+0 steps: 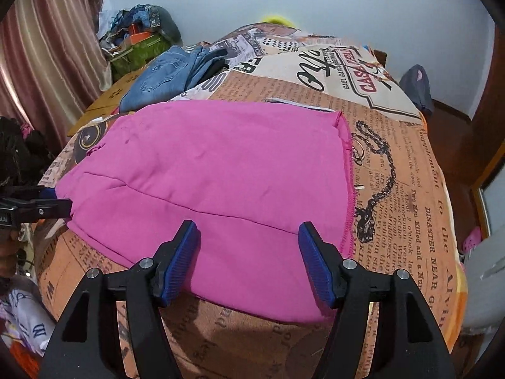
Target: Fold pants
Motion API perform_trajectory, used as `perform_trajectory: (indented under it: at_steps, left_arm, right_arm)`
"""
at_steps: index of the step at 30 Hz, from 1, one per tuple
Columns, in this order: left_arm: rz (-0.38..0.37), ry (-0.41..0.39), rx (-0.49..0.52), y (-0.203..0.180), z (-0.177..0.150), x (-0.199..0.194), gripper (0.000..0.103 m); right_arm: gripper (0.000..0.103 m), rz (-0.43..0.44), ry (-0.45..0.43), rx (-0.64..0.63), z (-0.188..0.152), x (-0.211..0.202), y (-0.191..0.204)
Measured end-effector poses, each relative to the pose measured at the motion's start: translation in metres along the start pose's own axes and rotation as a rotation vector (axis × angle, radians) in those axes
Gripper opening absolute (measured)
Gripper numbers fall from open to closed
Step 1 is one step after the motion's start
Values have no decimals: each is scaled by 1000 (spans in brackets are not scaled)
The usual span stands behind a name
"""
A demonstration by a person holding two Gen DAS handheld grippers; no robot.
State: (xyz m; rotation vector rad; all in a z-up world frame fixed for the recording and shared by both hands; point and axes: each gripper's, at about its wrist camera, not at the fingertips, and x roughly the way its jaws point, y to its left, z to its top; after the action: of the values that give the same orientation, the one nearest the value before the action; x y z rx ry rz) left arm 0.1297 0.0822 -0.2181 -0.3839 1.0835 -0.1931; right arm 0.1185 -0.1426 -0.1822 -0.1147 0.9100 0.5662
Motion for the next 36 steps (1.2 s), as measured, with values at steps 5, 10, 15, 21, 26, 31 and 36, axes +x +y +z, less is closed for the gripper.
perform_trajectory:
  at_steps: [5, 10, 15, 21, 26, 31, 36]
  left_arm:
    - [-67, 9, -72, 13, 12, 4, 76]
    - [-58, 1, -56, 9, 24, 11, 76]
    - [-24, -11, -48, 10, 35, 14, 53]
    - [26, -51, -12, 1, 41, 6, 36]
    - [132, -91, 146, -29, 45, -10, 28]
    - [206, -119, 269, -46, 49, -27, 26]
    - [262, -139, 320, -51, 57, -39, 25]
  right_arm:
    - [63, 13, -5, 10, -2, 0, -1]
    - [63, 17, -11, 15, -3, -1, -1]
    - [63, 15, -14, 14, -4, -1, -1]
    - [63, 21, -10, 17, -3, 0, 0]
    - [63, 9, 14, 4, 2, -1, 3]
    - [63, 9, -10, -50, 22, -11, 17]
    - [63, 63, -63, -85, 48, -9, 44]
